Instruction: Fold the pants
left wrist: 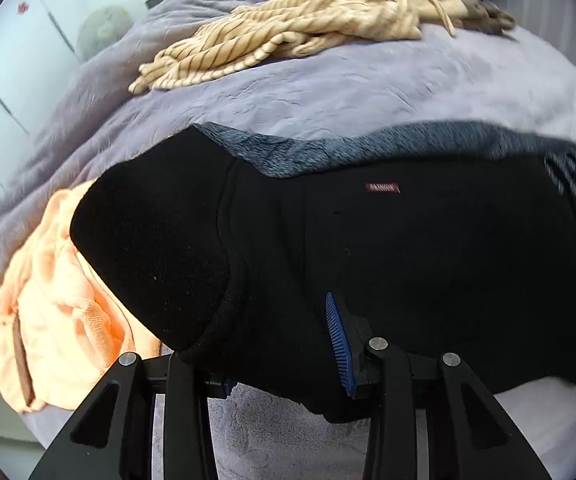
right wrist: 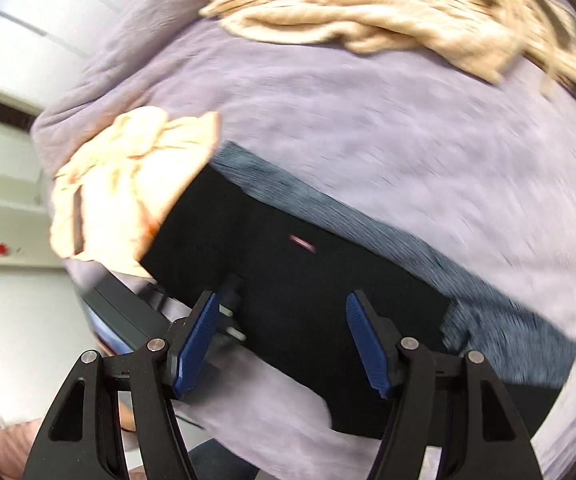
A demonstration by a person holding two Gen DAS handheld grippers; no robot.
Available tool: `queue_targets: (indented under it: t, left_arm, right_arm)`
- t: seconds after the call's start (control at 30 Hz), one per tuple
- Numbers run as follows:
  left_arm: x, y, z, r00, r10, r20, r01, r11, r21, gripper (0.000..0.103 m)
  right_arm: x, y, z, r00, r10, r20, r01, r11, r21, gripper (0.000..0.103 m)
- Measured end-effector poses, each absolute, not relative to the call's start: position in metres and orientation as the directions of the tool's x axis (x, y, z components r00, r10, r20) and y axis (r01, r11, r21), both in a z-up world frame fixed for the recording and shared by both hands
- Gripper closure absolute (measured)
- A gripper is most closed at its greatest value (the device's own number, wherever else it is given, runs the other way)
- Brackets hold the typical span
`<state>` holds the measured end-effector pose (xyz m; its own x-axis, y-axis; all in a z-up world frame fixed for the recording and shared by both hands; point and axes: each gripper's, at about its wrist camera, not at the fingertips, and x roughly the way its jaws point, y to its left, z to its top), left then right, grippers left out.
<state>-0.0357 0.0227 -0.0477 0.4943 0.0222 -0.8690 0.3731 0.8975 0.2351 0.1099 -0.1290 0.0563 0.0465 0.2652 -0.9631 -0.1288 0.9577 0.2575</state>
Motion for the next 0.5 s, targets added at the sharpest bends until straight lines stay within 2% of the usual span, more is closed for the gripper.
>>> queue_targets:
  t: [0.2, 0.43, 0.47, 0.5]
  left_arm:
    - [-0.037, 0.023, -0.045, 0.499, 0.024, -0.866, 0.371, 0.897, 0.239, 0.064]
    - [-0.042, 0.016, -0.042, 0.519, 0.047, -0.854, 0.377, 0.883, 0.278, 0.064]
    - [-0.041, 0.015, -0.041, 0.512, 0.045, -0.858, 0.382, 0.882, 0.274, 0.064]
    - [-0.041, 0.014, -0.038, 0.513, 0.047, -0.857, 0.384, 0.881, 0.278, 0.064]
  right_arm:
    - [0.162, -0.024, 0.012, -0.179, 0.23, -0.957, -0.29, 0.917, 0.275, 0.028]
    - [0.178, 0.02, -0.067, -0.384, 0.154, -0.911, -0.29, 0.916, 0.277, 0.028]
    - [0.176, 0.017, -0.074, -0.402, 0.13, -0.906, -0.292, 0.92, 0.262, 0.037]
    - [0.174, 0.014, -0.079, -0.404, 0.118, -0.907, -0.295, 0.922, 0.251, 0.072]
